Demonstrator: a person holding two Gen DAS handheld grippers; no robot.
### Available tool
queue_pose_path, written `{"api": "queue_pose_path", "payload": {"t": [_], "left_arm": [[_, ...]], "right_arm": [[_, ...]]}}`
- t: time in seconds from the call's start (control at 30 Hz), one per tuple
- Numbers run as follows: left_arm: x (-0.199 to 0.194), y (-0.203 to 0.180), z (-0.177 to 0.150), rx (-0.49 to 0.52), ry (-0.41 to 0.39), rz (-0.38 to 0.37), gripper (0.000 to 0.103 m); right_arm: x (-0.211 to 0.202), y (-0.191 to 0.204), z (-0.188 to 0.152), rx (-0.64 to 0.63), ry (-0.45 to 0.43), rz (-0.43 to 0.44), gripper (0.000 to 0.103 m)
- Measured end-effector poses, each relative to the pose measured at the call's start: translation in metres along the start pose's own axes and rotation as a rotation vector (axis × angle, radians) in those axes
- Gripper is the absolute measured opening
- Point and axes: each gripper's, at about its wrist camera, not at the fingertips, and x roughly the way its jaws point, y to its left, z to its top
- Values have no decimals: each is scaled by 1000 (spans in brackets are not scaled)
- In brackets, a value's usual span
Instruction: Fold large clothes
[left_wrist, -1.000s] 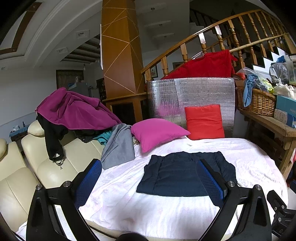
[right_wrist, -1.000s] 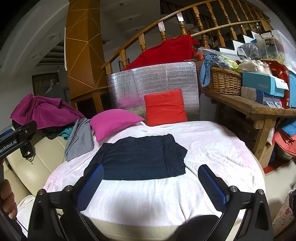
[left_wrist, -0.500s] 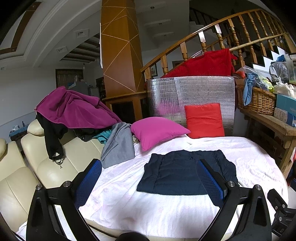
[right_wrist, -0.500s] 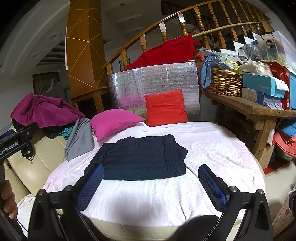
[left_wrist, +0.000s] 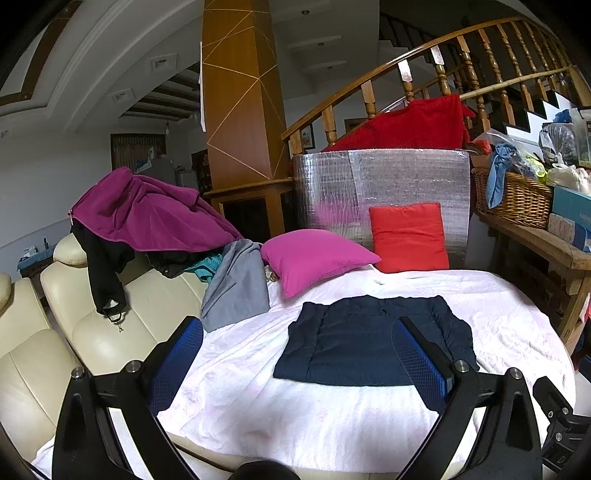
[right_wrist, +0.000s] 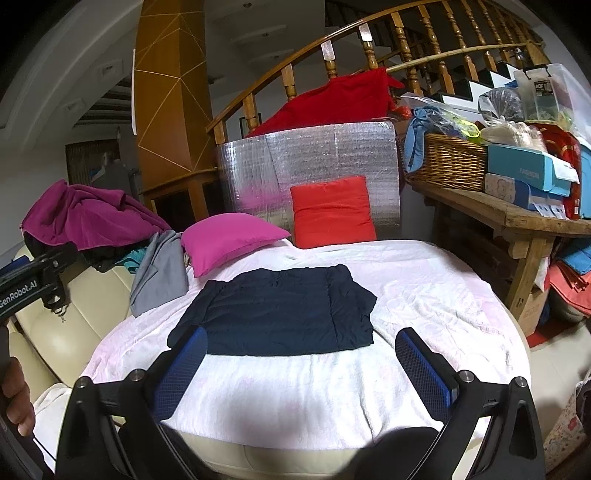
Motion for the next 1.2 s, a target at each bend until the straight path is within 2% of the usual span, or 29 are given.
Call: {"api": "queue_pose_path", "payload": {"t": [0.43,0.87,1.2], "left_arm": [[9,8,-2,-4,7,-10,101],[30,19,0,-34,21,2,101],[65,21,7,-48,30,-16,101]], "right_arm": [[4,4,20,-23,-56,-29,103],[31,25,25,-71,-32,-27,103],[65,32,37,-94,-4,-28,103]]}}
